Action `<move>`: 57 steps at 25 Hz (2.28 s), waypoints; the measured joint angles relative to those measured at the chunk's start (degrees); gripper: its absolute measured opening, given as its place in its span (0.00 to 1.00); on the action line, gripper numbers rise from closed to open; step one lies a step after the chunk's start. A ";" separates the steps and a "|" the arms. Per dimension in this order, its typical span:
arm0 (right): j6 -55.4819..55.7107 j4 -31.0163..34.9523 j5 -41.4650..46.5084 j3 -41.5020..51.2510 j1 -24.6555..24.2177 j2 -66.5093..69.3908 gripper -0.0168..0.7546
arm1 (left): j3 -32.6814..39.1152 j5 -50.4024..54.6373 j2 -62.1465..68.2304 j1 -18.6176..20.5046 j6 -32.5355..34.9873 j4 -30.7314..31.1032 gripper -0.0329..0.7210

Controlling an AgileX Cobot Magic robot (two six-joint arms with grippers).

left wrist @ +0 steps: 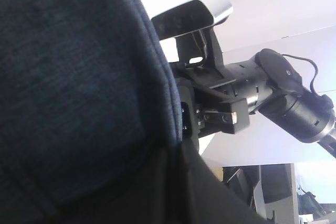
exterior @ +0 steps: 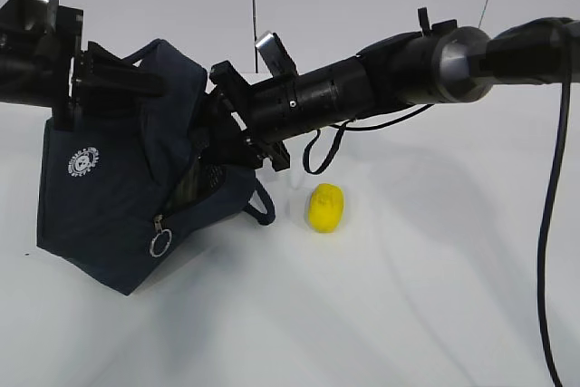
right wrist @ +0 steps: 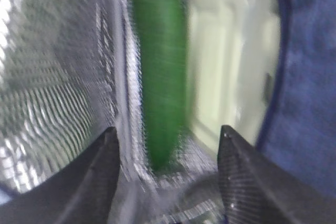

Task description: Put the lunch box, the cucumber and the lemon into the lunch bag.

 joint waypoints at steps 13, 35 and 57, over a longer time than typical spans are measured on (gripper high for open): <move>0.22 -6.59 3.80 0.00 -3.87 -1.14 0.60 | 0.00 0.43 0.00 2.00 0.00 3.96 0.04; 36.66 -57.85 6.92 -2.09 -4.76 -10.90 0.69 | 0.00 0.89 -0.10 5.15 0.00 6.62 0.04; 50.78 -66.57 2.72 -2.40 -1.46 -3.99 0.69 | 0.00 0.89 -0.10 5.15 0.20 8.60 0.04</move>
